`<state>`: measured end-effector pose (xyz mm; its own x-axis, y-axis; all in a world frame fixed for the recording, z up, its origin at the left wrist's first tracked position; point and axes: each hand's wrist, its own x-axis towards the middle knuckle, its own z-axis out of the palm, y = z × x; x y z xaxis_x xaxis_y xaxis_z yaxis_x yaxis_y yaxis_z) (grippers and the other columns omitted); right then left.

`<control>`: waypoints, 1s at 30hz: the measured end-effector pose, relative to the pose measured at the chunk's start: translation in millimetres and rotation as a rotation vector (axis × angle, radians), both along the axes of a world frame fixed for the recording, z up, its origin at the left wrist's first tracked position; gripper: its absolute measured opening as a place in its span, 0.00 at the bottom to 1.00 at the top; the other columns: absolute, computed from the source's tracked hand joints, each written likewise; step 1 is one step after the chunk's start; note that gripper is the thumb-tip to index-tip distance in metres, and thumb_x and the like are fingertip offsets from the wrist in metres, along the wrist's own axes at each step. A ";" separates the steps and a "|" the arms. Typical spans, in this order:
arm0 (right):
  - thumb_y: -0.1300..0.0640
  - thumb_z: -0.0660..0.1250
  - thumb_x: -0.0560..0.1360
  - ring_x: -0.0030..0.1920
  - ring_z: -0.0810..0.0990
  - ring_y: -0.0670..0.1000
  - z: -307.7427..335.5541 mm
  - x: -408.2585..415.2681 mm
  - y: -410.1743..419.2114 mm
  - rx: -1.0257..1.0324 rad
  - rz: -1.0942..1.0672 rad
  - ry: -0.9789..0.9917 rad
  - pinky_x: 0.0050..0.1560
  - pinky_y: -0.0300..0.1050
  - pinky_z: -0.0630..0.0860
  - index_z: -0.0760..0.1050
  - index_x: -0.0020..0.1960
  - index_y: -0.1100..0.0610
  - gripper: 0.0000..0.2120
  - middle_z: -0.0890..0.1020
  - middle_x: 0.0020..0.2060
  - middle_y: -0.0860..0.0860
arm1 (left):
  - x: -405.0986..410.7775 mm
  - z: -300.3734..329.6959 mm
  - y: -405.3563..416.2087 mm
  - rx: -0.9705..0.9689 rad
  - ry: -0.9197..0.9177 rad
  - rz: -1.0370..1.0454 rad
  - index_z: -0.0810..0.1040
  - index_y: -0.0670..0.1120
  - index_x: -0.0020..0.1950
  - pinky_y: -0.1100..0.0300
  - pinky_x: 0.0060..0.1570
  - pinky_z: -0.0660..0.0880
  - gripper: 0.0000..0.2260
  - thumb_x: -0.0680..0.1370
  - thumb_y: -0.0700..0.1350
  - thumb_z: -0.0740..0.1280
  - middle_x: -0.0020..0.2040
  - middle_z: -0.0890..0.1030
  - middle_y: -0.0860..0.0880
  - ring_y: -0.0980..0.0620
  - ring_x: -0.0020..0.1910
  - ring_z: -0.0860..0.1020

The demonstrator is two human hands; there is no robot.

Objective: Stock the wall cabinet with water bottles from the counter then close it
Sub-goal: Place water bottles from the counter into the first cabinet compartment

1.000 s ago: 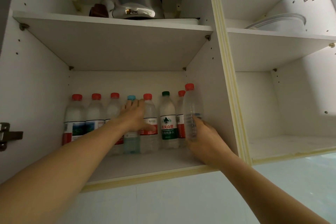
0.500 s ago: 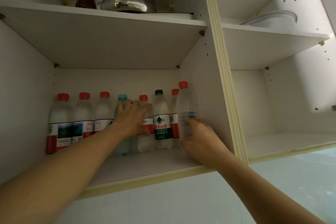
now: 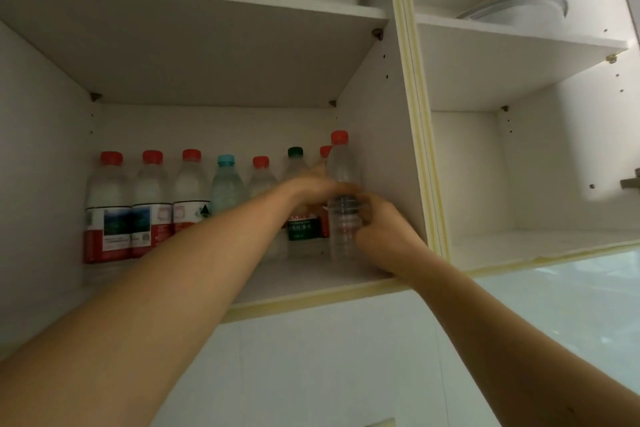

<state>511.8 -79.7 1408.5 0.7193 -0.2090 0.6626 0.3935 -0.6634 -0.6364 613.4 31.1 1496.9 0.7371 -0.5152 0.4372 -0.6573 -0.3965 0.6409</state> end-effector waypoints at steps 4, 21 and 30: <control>0.51 0.71 0.78 0.57 0.82 0.51 0.4 2.5 3.1 -0.005 0.116 -0.001 0.63 0.56 0.79 0.75 0.68 0.47 0.19 0.84 0.56 0.47 | -10.1 2.3 21.4 -0.031 -0.012 0.078 0.72 0.55 0.53 0.59 0.37 0.82 0.14 0.75 0.53 0.75 0.50 0.82 0.50 0.53 0.43 0.84; 0.28 0.70 0.69 0.47 0.73 0.43 -4.4 5.3 14.9 -0.463 0.206 0.167 0.51 0.42 0.69 0.74 0.69 0.47 0.36 0.76 0.53 0.41 | -92.0 -39.2 221.7 -0.308 -0.188 0.597 0.70 0.49 0.73 0.55 0.56 0.73 0.27 0.76 0.52 0.74 0.59 0.78 0.52 0.52 0.55 0.78; 0.34 0.65 0.76 0.57 0.79 0.50 -8.4 -16.4 18.3 -0.478 0.143 -0.030 0.61 0.53 0.78 0.75 0.68 0.49 0.27 0.81 0.61 0.48 | -136.6 -73.8 190.9 -0.280 -0.419 0.842 0.66 0.46 0.75 0.50 0.62 0.75 0.31 0.76 0.54 0.73 0.68 0.73 0.49 0.48 0.63 0.75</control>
